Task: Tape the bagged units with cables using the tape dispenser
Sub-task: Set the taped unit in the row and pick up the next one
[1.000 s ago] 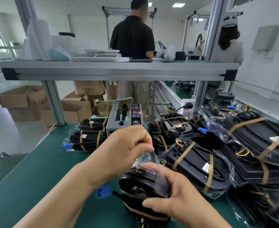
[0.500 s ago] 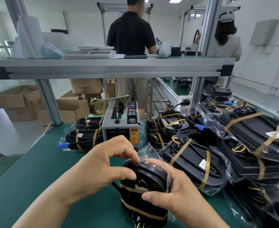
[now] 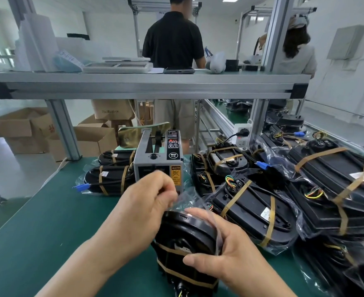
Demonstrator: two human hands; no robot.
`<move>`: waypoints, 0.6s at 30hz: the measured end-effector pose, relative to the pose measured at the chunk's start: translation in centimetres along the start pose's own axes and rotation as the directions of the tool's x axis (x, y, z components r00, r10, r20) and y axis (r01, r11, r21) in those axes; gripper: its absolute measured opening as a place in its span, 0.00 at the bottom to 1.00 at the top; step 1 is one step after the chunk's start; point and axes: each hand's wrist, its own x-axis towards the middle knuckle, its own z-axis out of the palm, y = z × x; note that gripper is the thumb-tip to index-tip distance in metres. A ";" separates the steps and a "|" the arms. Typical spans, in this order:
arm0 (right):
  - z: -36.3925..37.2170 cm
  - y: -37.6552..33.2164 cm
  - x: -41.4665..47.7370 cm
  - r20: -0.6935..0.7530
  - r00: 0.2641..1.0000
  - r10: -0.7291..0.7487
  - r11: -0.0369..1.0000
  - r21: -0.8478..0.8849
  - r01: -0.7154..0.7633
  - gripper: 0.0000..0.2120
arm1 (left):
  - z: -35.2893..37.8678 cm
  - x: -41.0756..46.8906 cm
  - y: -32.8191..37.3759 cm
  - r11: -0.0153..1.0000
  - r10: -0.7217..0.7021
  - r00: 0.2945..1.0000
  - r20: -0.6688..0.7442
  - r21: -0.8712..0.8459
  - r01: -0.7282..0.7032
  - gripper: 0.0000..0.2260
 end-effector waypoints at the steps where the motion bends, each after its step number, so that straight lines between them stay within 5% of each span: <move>1: 0.0 0.0 -0.1 0.014 1.000 0.005 1.000 -0.004 -0.005 0.31 | 0.1 0.2 -0.1 0.999 -0.047 0.999 -0.023 -0.023 0.047 0.10; 6: 0.1 -0.2 -0.1 -0.053 0.999 -0.006 0.999 -0.035 0.004 0.33 | -0.2 0.9 -0.9 0.910 -0.292 0.956 0.009 -0.303 0.281 0.15; 11: 0.1 -0.3 -0.3 0.023 1.000 -0.011 0.997 -0.079 0.013 0.33 | -0.2 2.8 -2.8 0.734 -0.473 0.879 0.053 -0.529 0.427 0.05; 18: 0.1 0.8 -0.1 -0.273 0.959 -0.076 0.993 -0.112 0.046 0.35 | 1.6 4.2 -9.0 0.284 -0.851 0.507 0.133 -0.696 0.659 0.07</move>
